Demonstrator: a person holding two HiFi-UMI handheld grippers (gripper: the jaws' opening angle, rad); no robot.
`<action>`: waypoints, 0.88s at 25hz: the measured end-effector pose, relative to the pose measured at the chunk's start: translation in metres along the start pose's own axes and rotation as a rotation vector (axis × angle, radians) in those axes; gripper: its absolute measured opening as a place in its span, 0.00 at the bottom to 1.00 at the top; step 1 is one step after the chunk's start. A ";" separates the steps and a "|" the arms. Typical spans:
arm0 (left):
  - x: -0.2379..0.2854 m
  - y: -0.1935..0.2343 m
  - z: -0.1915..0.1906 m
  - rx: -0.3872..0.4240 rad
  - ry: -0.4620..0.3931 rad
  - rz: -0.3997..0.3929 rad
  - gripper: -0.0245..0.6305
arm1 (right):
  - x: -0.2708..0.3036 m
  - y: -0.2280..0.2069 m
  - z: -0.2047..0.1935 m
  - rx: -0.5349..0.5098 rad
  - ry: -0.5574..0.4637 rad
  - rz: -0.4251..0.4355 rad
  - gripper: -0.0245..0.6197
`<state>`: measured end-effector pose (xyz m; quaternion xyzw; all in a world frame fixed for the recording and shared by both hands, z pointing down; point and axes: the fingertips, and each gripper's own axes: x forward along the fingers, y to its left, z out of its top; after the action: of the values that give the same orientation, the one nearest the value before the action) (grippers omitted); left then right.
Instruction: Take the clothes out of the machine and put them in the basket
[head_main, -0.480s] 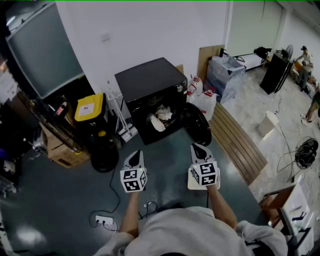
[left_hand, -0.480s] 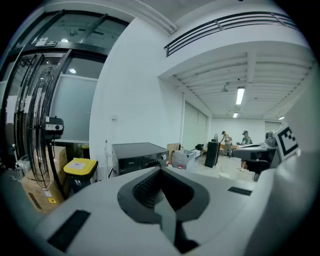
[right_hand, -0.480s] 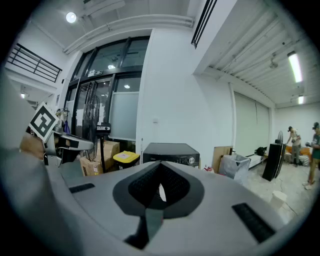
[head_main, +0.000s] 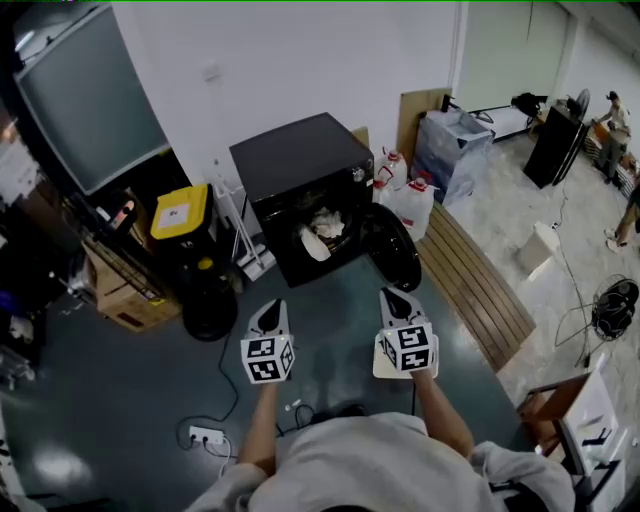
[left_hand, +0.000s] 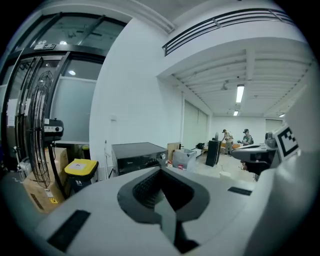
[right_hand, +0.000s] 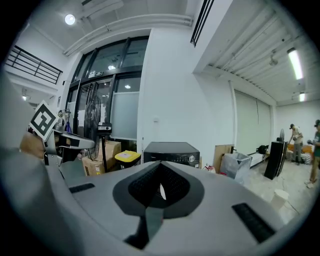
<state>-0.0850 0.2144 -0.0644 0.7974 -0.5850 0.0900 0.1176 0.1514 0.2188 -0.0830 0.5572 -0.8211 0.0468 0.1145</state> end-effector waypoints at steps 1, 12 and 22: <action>0.000 -0.002 0.000 0.002 0.000 0.003 0.07 | -0.001 -0.002 0.000 0.008 -0.005 0.003 0.07; 0.004 -0.015 -0.004 0.005 -0.004 0.054 0.07 | 0.003 -0.025 -0.005 -0.005 -0.018 0.040 0.07; 0.017 -0.009 -0.010 -0.011 0.008 0.082 0.07 | 0.029 -0.024 -0.007 -0.016 -0.003 0.078 0.07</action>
<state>-0.0718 0.2041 -0.0511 0.7716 -0.6174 0.0947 0.1203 0.1647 0.1850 -0.0707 0.5237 -0.8429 0.0438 0.1156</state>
